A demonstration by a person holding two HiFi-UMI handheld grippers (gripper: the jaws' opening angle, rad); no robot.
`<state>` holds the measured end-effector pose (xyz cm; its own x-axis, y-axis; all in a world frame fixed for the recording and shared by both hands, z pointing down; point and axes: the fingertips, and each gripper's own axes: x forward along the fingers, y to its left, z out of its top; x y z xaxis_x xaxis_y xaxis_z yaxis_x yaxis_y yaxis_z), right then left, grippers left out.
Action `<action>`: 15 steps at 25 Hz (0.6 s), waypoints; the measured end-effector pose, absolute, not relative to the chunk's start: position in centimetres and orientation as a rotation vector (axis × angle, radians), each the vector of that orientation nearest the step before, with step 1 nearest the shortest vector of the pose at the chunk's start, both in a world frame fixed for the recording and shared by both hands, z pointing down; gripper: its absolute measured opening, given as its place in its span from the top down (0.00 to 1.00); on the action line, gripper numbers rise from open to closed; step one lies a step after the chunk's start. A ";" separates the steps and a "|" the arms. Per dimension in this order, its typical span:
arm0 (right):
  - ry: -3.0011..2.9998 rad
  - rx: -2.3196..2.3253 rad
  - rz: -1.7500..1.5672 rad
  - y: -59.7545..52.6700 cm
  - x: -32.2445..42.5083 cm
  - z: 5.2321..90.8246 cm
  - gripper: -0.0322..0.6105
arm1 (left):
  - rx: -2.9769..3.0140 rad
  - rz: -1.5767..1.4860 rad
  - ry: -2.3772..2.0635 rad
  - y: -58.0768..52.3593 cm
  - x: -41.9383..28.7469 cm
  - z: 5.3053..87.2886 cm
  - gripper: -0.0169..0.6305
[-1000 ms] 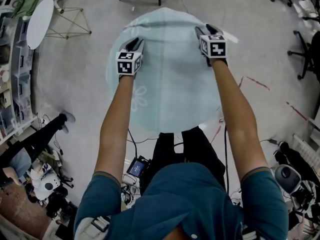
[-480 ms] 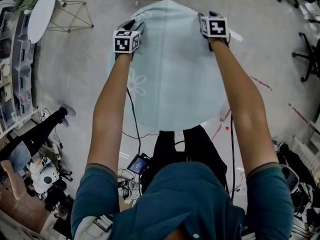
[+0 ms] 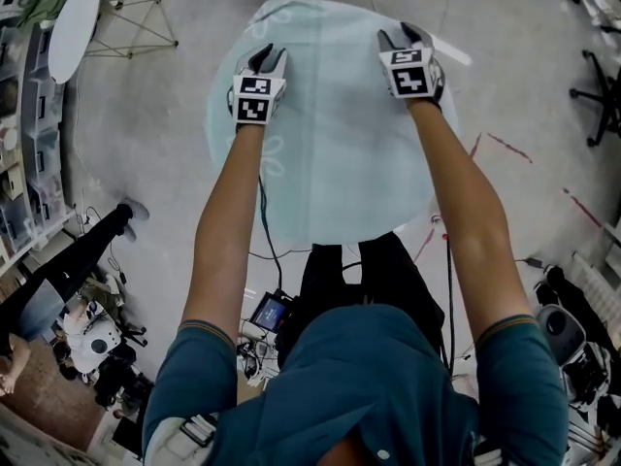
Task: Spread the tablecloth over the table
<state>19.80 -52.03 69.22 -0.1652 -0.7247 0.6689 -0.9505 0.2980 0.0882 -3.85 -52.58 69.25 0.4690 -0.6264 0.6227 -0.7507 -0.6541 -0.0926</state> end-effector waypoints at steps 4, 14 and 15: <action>-1.912 1.514 0.509 -51.1 20.6 69.3 0.65 | 2.493 0.886 -1.201 -52.1 -4.1 68.7 0.82; -1.798 1.680 0.642 -38.5 26.5 70.0 0.65 | 2.506 1.040 -1.175 -45.5 -9.4 69.9 0.80; -1.814 1.674 0.631 -37.8 26.5 70.3 0.65 | 2.504 1.014 -1.182 -45.2 -9.6 70.0 0.80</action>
<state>26.45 -37.76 70.33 -0.0394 -0.7168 0.6961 -0.9941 0.0984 0.0450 -9.60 -45.22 70.03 0.4473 -0.6084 0.6556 -0.7402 -0.6632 -0.1105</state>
